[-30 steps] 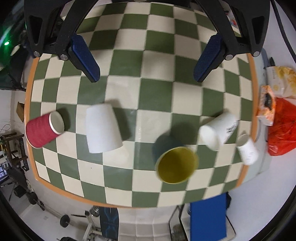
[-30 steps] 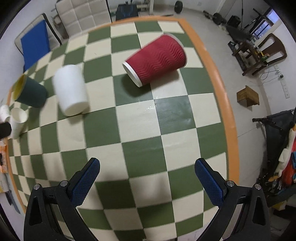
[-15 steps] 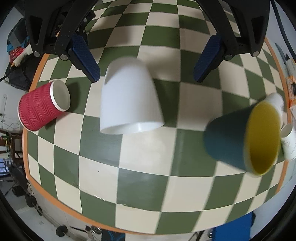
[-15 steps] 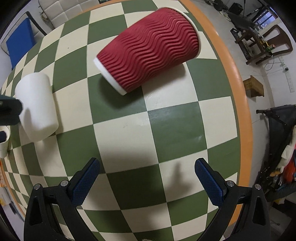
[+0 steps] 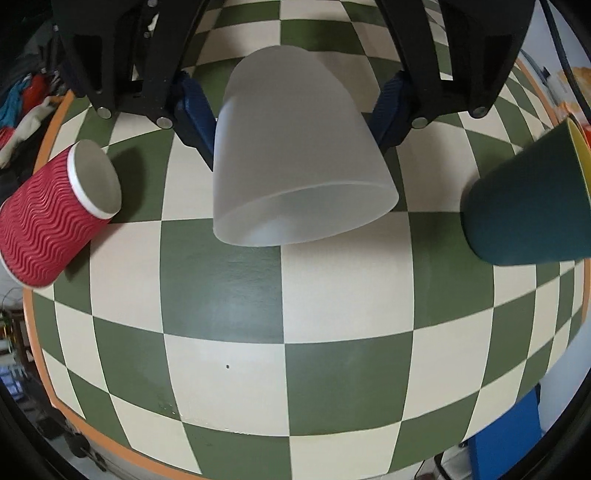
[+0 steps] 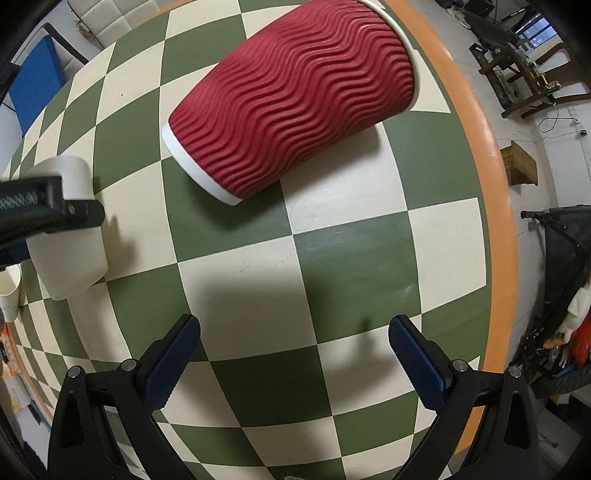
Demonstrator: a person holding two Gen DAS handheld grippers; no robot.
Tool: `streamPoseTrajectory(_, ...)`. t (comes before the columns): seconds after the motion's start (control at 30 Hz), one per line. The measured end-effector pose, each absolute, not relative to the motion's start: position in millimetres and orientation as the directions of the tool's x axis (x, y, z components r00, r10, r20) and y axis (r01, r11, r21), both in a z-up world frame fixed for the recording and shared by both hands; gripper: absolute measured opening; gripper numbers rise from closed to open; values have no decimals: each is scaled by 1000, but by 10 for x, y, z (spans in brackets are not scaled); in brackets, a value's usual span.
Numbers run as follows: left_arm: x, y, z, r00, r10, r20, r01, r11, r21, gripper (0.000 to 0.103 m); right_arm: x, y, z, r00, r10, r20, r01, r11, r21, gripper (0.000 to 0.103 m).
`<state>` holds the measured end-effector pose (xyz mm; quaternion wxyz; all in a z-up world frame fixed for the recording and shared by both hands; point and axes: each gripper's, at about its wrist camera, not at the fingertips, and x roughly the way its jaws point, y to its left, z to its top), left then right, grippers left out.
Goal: Flip cup upside down
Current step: 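Lift the white cup with the left gripper and hold it upright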
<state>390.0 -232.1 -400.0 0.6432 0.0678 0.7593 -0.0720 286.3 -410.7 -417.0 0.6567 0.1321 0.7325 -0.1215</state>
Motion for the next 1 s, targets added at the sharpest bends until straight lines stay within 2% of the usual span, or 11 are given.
streamPoseTrajectory(0.13,3815,-2299,-3944,-131,44,-990,239,971,12,72,2831,-4045,-4146,-100,32,-994,335,942,-3,103)
streamPoseTrajectory(0.5,3259,-1973,-3687,-169,11,-986,231,973,-29,71,2561,-3910,-4061,-116,59,-991,280,960,24,103)
streamPoseTrajectory(1.0,2067,-1429,-3442,-232,-14,-973,235,969,-70,71,1419,-3715,-3724,-137,37,-990,248,969,1,103)
